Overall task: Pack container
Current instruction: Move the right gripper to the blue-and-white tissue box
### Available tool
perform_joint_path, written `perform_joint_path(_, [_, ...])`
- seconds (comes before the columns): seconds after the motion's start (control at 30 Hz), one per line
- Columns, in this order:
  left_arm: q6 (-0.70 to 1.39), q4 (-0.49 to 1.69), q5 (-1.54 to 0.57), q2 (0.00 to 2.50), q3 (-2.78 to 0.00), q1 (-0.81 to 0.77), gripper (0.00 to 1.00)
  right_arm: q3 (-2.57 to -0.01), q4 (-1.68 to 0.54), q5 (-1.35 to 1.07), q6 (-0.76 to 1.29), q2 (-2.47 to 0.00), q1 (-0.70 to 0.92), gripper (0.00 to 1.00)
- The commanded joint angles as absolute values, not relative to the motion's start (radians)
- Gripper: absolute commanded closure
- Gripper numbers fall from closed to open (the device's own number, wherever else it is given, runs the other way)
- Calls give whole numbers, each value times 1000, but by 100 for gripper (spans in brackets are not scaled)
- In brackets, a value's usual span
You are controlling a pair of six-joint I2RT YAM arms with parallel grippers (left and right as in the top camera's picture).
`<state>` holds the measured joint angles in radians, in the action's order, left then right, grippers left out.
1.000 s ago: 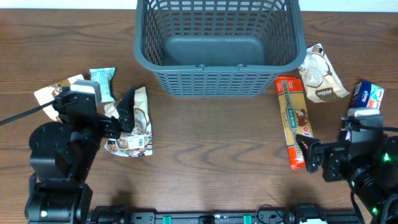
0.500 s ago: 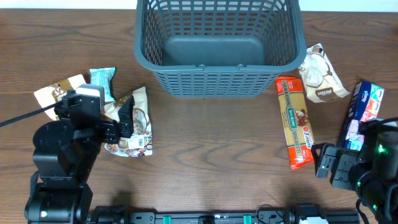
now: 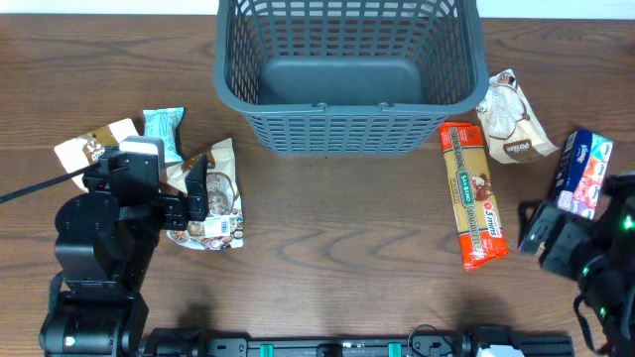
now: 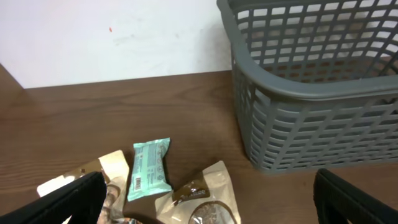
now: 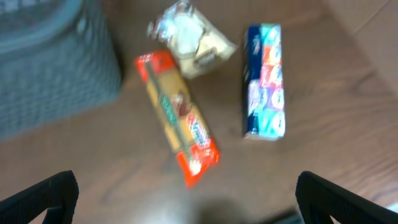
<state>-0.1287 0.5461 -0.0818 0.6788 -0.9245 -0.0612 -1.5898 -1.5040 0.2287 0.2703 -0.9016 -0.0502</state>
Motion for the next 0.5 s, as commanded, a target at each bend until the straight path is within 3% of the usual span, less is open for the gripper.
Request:
perform_joint_path(0.0, [-138, 548, -66, 681, -939, -64, 1, -1604, -1465, 285, 226, -953, -111, 1])
perform_joint_path(0.47, [-138, 549, -67, 681, -939, -64, 1, -1604, -1388, 31, 92, -1273, -578, 1])
